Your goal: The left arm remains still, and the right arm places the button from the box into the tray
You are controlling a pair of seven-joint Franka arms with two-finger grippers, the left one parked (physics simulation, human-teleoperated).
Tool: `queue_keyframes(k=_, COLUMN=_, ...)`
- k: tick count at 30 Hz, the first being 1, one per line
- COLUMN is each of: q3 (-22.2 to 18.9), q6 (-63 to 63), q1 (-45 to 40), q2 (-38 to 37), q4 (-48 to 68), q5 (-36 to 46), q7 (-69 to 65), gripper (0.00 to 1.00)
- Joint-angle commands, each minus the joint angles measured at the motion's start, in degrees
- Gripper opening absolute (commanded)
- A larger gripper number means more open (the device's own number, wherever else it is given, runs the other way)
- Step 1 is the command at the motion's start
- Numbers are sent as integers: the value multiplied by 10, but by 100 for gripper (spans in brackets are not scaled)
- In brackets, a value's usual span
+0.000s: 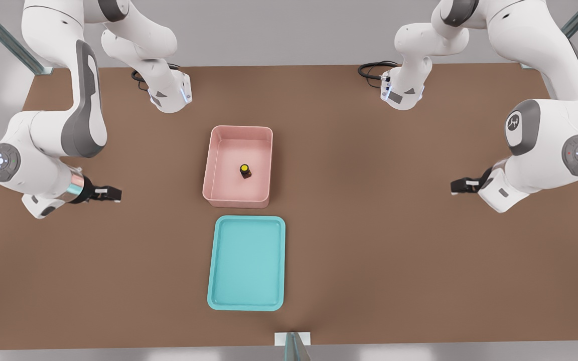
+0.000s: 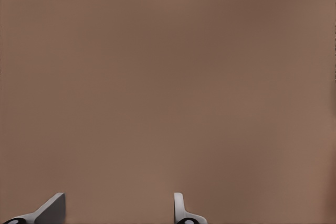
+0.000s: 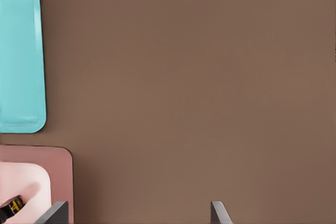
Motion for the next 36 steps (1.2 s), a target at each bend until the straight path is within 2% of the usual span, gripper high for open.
queue_keyframes(k=1, q3=0, q6=44, q1=2, q2=0, q4=0, q5=0, q7=7, gripper=100)
queue_keyframes(k=4, q3=2, q6=44, q1=95, q2=13, q4=4, q5=1, q7=89, gripper=100)
queue_keyframes(k=6, q3=2, q6=53, q1=180, q2=22, q4=6, q5=1, q7=222, gripper=100)
queue_keyframes(k=8, q3=3, q6=75, q1=212, q2=42, q4=-1, q5=1, q7=305, gripper=100)
queue_keyframes(k=10, q3=3, q6=197, q1=229, q2=8, q4=-121, q5=9, q7=353, gripper=100)
queue_keyframes(k=13, q3=3, q6=245, q1=260, q2=-47, q4=-220, q5=10, q7=439, gripper=100)
queue_keyframes(k=16, q3=8, q6=290, q1=300, q2=-70, q4=-280, q5=10, q7=545, gripper=100)
queue_keyframes(k=19, q3=8, q6=329, q1=350, q2=-53, q4=-291, q5=7, q7=634, gripper=100)
queue_keyframes(k=26, q3=10, q6=389, q1=396, q2=20, q4=-293, q5=8, q7=680, gripper=100)
queue_keyframes(k=31, q3=10, q6=510, q1=404, q2=24, q4=-375, q5=8, q7=679, gripper=100)
queue_keyframes(k=36, q3=10, q6=528, q1=416, q2=42, q4=-379, q5=8, q7=680, gripper=100)
